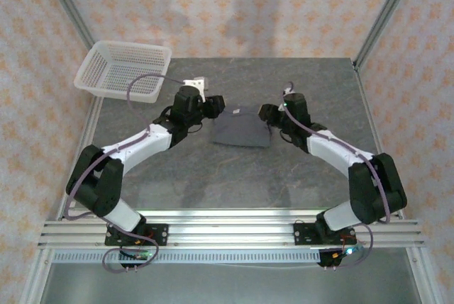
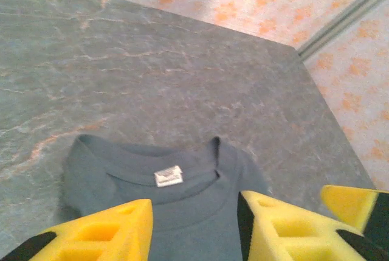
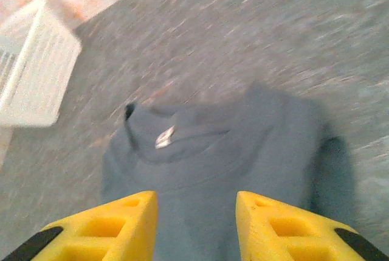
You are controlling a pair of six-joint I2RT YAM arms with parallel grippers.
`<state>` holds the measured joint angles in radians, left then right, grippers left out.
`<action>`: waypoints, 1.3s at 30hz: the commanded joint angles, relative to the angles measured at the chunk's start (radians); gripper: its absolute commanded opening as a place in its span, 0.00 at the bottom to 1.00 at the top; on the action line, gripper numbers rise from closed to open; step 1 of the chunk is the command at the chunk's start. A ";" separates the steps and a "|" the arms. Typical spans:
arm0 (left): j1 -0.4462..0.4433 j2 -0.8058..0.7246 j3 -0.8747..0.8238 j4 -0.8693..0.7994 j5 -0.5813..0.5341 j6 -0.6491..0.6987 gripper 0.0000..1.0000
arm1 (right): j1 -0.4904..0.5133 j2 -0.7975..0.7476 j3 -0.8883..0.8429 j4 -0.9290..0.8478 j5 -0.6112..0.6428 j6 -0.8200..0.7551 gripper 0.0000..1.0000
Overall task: Fold the inside-out t-shirt
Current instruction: Fold the T-shirt at the center of the table.
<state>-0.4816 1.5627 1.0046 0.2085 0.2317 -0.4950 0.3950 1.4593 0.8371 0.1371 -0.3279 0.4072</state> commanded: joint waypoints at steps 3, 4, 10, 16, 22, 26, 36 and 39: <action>-0.072 0.114 -0.032 -0.059 0.004 -0.015 0.37 | 0.058 0.116 -0.082 0.024 0.131 0.004 0.28; -0.073 0.138 -0.031 -0.045 0.004 -0.026 0.37 | 0.058 0.144 -0.090 0.022 0.154 0.001 0.26; -0.078 0.269 -0.021 -0.031 -0.010 -0.033 0.35 | 0.065 0.200 -0.175 0.058 0.104 0.052 0.16; -0.088 0.199 -0.048 -0.001 -0.016 -0.048 0.42 | 0.073 0.035 -0.185 0.070 0.079 0.094 0.23; -0.045 0.150 0.100 -0.154 -0.093 0.007 0.44 | 0.022 -0.004 -0.033 -0.023 0.274 0.115 0.33; -0.004 0.256 0.211 -0.134 -0.079 -0.006 0.43 | -0.036 0.176 0.120 -0.043 0.222 0.083 0.34; 0.012 0.532 0.383 -0.054 -0.031 -0.105 0.43 | -0.051 0.434 0.225 -0.114 0.237 0.044 0.27; 0.013 0.497 0.370 -0.034 -0.023 -0.110 0.44 | -0.062 0.386 0.207 -0.136 0.217 0.039 0.27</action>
<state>-0.4644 2.1304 1.3617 0.1234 0.1947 -0.5758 0.3458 1.8893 1.0653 0.0616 -0.1238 0.4686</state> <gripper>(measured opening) 0.440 0.267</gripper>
